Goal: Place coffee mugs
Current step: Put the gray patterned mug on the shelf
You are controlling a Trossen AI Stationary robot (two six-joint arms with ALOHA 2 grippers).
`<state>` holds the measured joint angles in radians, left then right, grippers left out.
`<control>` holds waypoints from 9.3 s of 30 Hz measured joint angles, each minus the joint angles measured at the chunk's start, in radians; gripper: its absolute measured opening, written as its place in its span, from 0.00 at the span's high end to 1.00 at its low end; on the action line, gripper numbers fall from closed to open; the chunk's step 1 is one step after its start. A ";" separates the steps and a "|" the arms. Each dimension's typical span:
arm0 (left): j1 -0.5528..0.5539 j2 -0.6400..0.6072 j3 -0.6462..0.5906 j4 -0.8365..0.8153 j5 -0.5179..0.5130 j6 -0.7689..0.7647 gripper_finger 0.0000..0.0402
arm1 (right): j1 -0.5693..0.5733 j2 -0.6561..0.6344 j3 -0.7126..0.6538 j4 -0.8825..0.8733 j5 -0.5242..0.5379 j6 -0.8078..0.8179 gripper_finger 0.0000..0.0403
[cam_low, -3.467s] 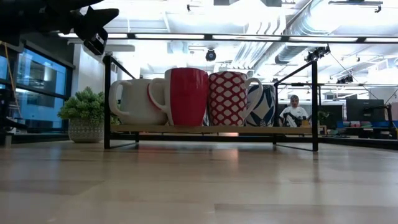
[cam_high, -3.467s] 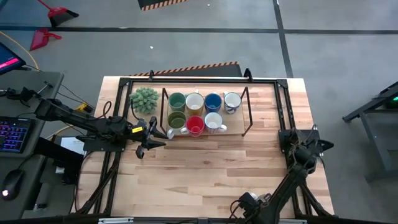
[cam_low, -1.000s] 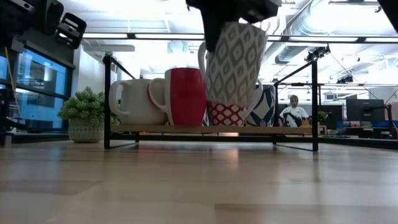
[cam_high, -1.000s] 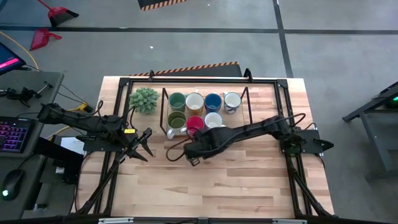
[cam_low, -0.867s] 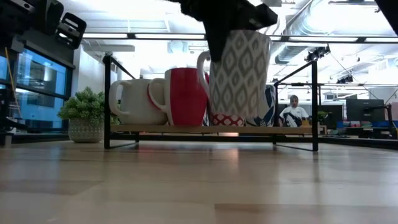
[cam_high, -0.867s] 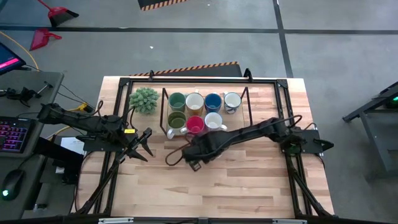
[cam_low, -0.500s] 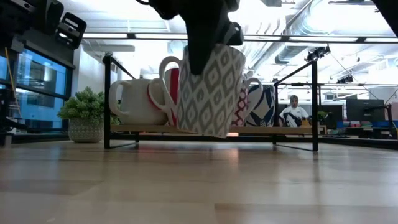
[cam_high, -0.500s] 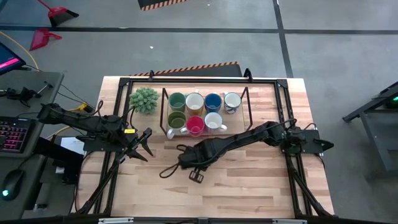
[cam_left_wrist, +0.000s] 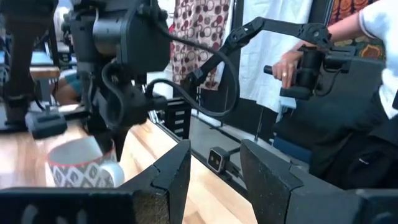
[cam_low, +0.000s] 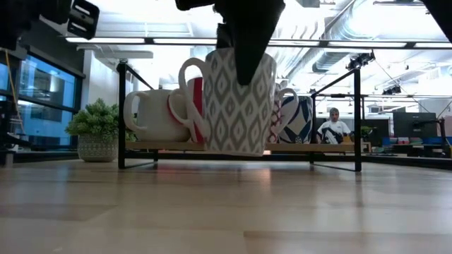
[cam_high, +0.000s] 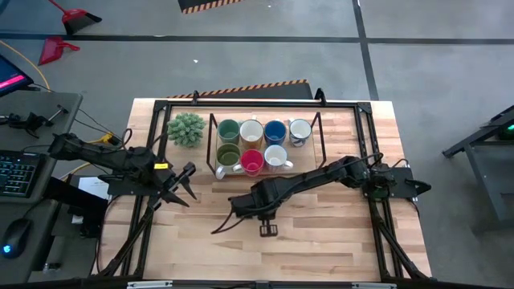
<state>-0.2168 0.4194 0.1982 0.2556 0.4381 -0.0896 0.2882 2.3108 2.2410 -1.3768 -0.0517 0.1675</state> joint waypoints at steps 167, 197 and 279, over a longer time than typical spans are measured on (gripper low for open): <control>-0.964 0.210 0.074 -0.408 -1.024 -0.005 0.68 | 0.030 -0.099 0.099 -0.035 0.289 0.987 0.72; -0.161 0.070 0.044 -0.330 -0.387 0.283 0.68 | -0.006 -0.009 0.100 -0.173 0.197 1.166 0.72; -0.161 0.080 0.045 -0.320 -0.399 0.241 0.68 | 0.064 -0.309 0.071 -0.188 0.371 1.141 1.00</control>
<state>-0.3782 0.4992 0.2428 -0.0639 0.0391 0.1509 0.3524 2.0020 2.3121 -1.5645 0.3196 1.3083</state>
